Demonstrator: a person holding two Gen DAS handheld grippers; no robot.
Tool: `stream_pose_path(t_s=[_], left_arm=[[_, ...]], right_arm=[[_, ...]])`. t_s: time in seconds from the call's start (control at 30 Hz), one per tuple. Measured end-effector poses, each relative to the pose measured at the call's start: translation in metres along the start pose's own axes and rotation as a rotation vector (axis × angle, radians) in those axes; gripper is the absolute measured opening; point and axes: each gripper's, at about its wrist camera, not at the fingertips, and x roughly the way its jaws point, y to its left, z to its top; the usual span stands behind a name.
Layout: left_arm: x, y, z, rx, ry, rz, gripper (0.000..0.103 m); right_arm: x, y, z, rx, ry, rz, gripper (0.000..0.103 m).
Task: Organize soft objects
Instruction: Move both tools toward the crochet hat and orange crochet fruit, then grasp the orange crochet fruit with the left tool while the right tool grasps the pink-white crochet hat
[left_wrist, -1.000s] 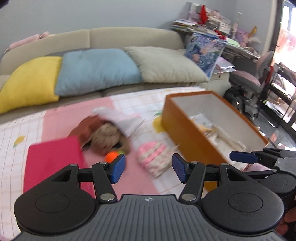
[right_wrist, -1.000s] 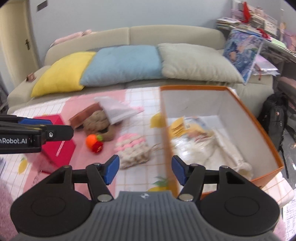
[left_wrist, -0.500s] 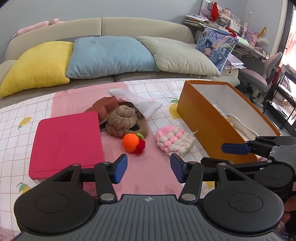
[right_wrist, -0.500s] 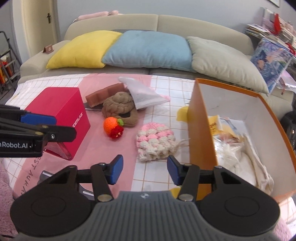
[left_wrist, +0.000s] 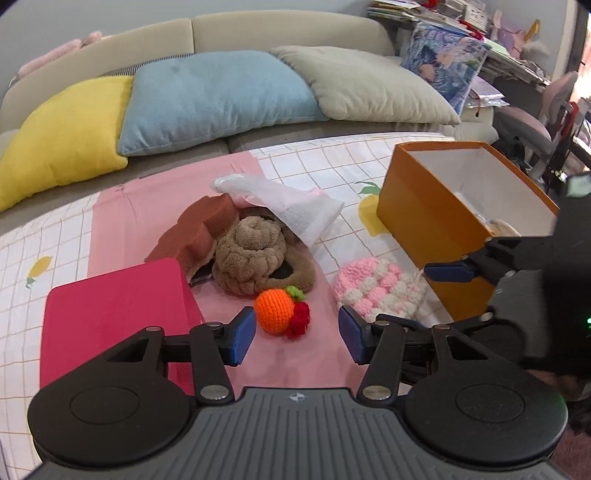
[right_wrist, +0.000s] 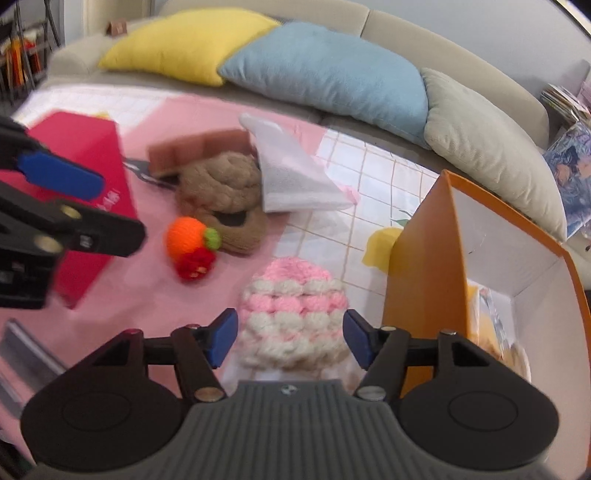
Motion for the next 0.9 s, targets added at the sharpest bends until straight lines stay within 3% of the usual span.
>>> stream_pose_path(t_s=[0.27, 0.47, 0.67, 0.9], left_arm=[[0.024, -0.004, 0.013, 0.054, 0.031, -0.006, 0.062], [0.058, -0.011, 0.020, 0.168, 0.108, 0.007, 0.062], [0.090, -0.009, 0.028, 0.236, 0.252, -0.010, 0.062], [0.114, -0.015, 0.030, 0.349, 0.349, 0.072, 0.069]], right_arm=[[0.036, -0.007, 0.000, 0.083, 0.058, 0.012, 0.072], [0.042, -0.013, -0.006, 0.138, 0.057, 0.049, 0.064], [0.045, -0.017, -0.009, 0.181, 0.057, 0.078, 0.061], [0.045, -0.021, -0.011, 0.205, 0.058, 0.096, 0.057]])
